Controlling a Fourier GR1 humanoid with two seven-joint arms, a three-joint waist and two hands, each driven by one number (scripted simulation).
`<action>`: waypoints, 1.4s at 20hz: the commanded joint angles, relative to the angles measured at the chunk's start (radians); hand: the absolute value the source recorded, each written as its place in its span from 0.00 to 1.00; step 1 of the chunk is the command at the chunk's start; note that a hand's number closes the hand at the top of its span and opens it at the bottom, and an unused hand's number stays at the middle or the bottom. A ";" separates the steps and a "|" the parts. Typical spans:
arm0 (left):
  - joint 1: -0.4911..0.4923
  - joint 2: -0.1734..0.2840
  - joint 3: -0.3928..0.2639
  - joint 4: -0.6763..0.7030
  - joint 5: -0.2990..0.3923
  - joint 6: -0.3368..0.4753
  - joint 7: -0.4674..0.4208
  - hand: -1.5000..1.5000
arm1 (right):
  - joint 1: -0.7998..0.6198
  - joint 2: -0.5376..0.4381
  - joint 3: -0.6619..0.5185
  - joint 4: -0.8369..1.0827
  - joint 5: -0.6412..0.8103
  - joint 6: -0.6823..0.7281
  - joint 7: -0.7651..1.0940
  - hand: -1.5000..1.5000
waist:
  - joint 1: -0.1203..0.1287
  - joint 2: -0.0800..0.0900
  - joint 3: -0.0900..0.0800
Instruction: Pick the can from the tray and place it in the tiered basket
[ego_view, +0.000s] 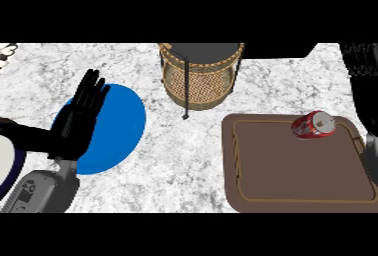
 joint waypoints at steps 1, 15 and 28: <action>0.021 -0.015 -0.020 0.042 0.001 -0.057 -0.009 0.50 | 0.088 -0.004 -0.018 -0.015 0.003 0.045 -0.074 1.00 | 0.032 -0.015 0.030; 0.061 0.002 -0.095 0.118 -0.060 -0.083 0.123 0.50 | 0.438 -0.022 -0.332 0.191 -0.057 0.227 -0.661 0.00 | 0.027 -0.016 0.030; 0.068 0.013 -0.079 0.072 -0.076 -0.057 0.161 0.50 | 0.800 -0.180 -0.344 -0.297 0.438 -0.159 -0.107 0.00 | 0.004 -0.024 0.022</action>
